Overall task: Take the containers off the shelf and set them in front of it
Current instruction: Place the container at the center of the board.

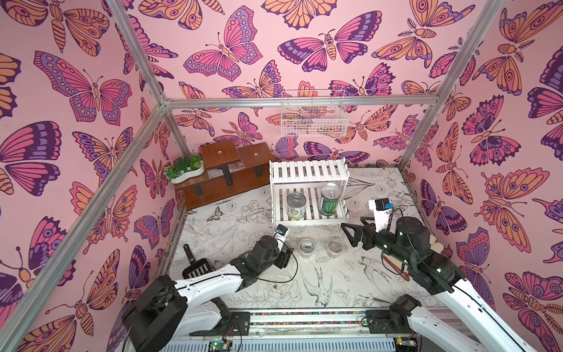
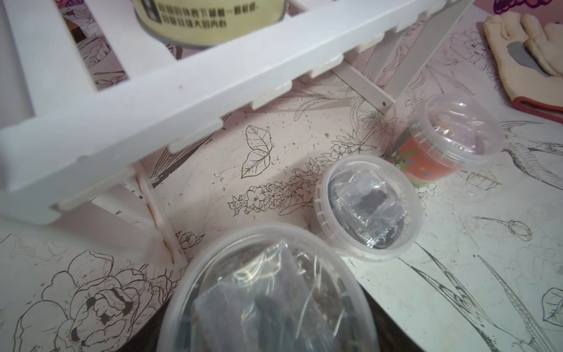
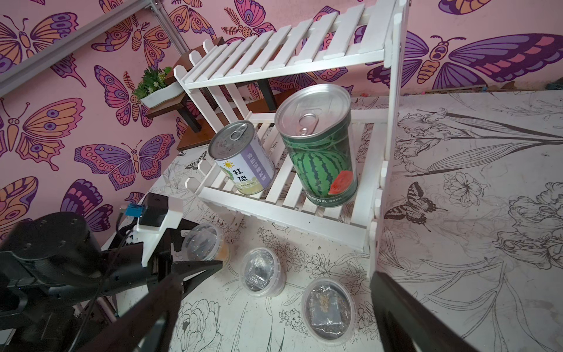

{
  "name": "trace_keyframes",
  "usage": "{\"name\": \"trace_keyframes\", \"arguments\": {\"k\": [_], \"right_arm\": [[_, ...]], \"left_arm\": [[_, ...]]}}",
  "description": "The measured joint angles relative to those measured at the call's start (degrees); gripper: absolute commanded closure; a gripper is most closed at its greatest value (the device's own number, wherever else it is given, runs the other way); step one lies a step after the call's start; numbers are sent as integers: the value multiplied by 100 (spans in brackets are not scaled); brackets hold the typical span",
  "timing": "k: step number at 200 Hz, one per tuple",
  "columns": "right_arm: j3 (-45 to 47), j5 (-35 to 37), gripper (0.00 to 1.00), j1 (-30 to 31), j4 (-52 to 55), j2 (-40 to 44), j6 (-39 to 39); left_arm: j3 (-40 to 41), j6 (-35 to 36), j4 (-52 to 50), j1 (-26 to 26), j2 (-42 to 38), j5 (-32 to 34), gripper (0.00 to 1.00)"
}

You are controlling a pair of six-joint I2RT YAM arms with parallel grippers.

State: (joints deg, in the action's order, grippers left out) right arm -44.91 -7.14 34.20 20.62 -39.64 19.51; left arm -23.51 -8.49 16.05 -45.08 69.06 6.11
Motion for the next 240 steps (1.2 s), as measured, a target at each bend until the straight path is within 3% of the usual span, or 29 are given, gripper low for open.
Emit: {"name": "trace_keyframes", "arguments": {"k": [145, 240], "right_arm": [[22, 4, 1, 0, 2, 138, 2], [118, 4, 1, 0, 0, 133, 20]], "left_arm": [[555, -297, 1534, 7, 918, 549, 52], [664, -361, 1740, 59, 970, 555, 22]]}}
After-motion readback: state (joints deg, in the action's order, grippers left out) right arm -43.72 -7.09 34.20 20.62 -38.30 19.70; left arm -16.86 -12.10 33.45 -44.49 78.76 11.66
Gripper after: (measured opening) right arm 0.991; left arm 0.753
